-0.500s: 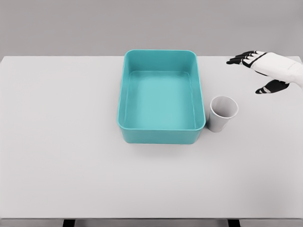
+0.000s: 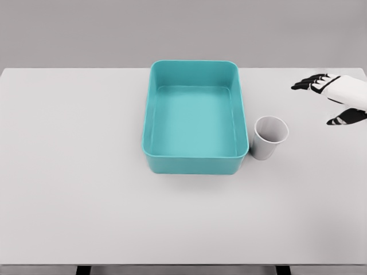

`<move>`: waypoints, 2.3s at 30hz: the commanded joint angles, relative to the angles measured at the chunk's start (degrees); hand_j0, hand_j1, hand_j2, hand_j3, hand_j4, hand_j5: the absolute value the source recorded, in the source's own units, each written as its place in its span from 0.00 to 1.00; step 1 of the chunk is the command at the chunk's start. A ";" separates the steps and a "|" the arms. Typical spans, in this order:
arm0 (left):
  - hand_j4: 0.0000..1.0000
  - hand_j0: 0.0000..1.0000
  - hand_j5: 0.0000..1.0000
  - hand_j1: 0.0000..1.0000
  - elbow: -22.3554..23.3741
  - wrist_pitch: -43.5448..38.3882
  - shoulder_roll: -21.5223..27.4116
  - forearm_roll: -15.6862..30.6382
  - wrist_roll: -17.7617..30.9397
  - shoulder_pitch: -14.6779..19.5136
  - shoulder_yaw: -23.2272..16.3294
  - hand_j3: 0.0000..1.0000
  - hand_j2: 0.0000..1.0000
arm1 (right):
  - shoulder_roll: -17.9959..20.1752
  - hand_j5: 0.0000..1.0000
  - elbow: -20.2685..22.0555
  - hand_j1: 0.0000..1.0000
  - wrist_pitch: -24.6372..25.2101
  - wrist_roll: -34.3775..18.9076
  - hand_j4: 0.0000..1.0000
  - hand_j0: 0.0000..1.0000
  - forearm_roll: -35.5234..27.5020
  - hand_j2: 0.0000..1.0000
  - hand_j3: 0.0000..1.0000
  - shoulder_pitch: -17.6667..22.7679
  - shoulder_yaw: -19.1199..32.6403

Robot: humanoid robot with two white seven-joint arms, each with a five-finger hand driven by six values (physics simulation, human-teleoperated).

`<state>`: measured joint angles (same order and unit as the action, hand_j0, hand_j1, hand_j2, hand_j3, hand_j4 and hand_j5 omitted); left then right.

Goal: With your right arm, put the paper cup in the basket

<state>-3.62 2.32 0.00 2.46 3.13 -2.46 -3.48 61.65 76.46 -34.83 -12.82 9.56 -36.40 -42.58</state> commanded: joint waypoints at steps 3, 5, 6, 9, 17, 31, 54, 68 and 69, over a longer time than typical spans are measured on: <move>1.00 1.00 1.00 1.00 0.01 0.06 0.00 0.01 0.03 0.00 -0.04 1.00 1.00 | 0.66 1.00 -0.96 1.00 -0.17 2.19 1.00 1.00 -18.34 1.00 1.00 3.61 0.40; 1.00 1.00 1.00 1.00 0.01 0.06 0.00 0.01 -0.06 0.00 -0.04 1.00 1.00 | 0.75 1.00 -2.54 1.00 -0.17 2.19 1.00 1.00 -20.19 1.00 1.00 5.72 1.45; 1.00 1.00 1.00 1.00 0.01 -0.03 0.00 0.01 0.03 0.00 -0.04 1.00 1.00 | 0.66 1.00 -2.72 1.00 -0.17 2.28 1.00 1.00 -21.16 1.00 1.00 7.48 2.94; 1.00 1.00 1.00 1.00 0.01 0.06 0.00 0.01 0.03 0.00 -0.04 1.00 1.00 | -1.09 1.00 -2.72 1.00 -0.17 2.28 1.00 1.00 -28.10 1.00 1.00 10.99 5.23; 1.00 1.00 1.00 1.00 0.01 0.06 0.00 0.01 -0.06 0.00 -0.04 1.00 1.00 | -3.91 1.00 -2.37 1.00 -0.17 2.28 1.00 1.00 -39.18 1.00 1.00 18.55 5.32; 1.00 1.00 1.00 1.00 0.01 0.06 0.00 0.01 0.03 0.00 -0.04 1.00 1.00 | -10.41 1.00 -2.54 1.00 -0.17 2.28 1.00 1.00 -39.09 1.00 1.00 21.19 5.41; 1.00 1.00 1.00 1.00 0.01 -0.03 0.00 0.01 0.03 0.00 0.05 1.00 1.00 | -15.95 1.00 -3.42 1.00 -0.17 2.37 1.00 1.00 -38.65 1.00 1.00 20.66 5.41; 1.00 1.00 1.00 1.00 0.01 0.06 0.00 0.01 0.03 0.00 0.05 1.00 1.00 | -17.88 1.00 -3.77 1.00 -0.17 2.37 1.00 1.00 -38.56 1.00 1.00 19.87 5.23; 1.00 1.00 1.00 1.00 0.01 0.06 0.00 0.01 0.03 0.00 0.05 1.00 1.00 | -17.97 1.00 -3.77 1.00 -0.17 2.37 1.00 1.00 -38.48 1.00 1.00 19.87 5.23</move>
<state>-3.61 2.36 0.00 2.46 3.13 -2.46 -3.48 43.81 72.65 -35.03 -10.51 -28.71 -16.61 -37.37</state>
